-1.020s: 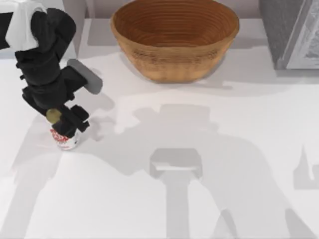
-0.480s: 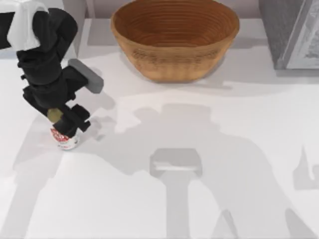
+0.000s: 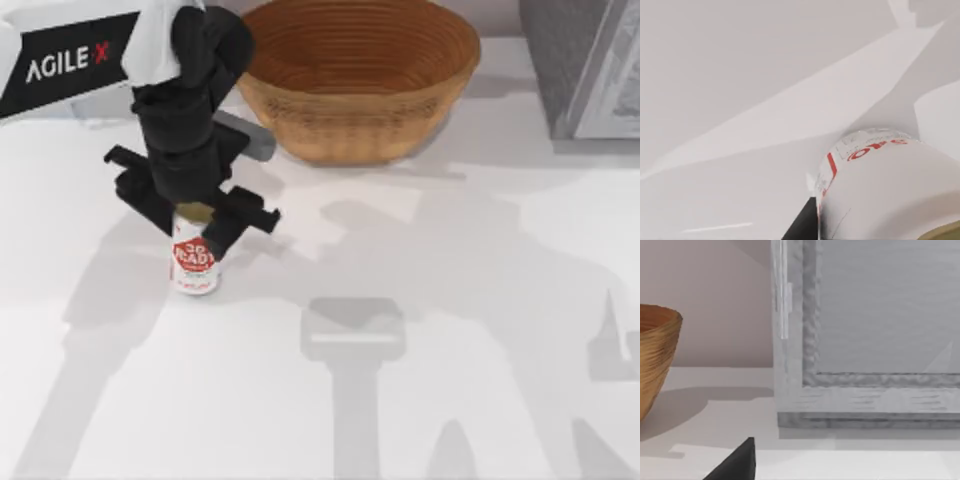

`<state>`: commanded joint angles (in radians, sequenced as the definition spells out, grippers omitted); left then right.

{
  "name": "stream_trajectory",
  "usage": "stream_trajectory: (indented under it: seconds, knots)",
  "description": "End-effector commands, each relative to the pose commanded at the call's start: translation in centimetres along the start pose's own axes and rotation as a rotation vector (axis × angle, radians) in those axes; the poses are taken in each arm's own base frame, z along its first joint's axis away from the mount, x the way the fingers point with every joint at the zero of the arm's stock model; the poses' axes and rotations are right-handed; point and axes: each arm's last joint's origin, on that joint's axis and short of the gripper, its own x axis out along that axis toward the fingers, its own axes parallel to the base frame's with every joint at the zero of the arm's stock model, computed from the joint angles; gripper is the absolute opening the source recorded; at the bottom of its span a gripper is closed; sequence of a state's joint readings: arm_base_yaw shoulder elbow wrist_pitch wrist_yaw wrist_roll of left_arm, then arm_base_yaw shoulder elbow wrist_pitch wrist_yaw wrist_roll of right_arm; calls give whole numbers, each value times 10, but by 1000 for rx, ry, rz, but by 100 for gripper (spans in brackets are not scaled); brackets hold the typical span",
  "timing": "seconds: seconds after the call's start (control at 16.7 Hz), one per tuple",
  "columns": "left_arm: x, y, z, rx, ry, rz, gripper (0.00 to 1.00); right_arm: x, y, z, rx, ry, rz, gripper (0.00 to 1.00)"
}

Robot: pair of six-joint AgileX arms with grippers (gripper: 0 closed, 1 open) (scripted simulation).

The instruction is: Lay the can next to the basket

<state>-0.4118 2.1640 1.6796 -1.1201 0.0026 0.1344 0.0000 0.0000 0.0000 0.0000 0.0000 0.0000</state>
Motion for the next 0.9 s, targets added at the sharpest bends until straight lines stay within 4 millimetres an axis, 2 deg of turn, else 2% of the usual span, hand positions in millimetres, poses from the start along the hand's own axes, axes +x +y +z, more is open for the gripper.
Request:
stream_trajectory:
  seconds: [0.3, 0.54, 0.72, 0.9]
  knots:
    - [-5, -57, 27, -318, 12, 6, 0, 0, 0, 0, 0, 0, 0, 100]
    - [-14, -96, 39, -472, -13, 4, 0, 0, 0, 0, 0, 0, 0, 100]
    - [-19, -109, 43, -516, -34, -3, 0, 0, 0, 0, 0, 0, 0, 100]
    - [-20, -109, 43, -518, -35, -4, 0, 0, 0, 0, 0, 0, 0, 100]
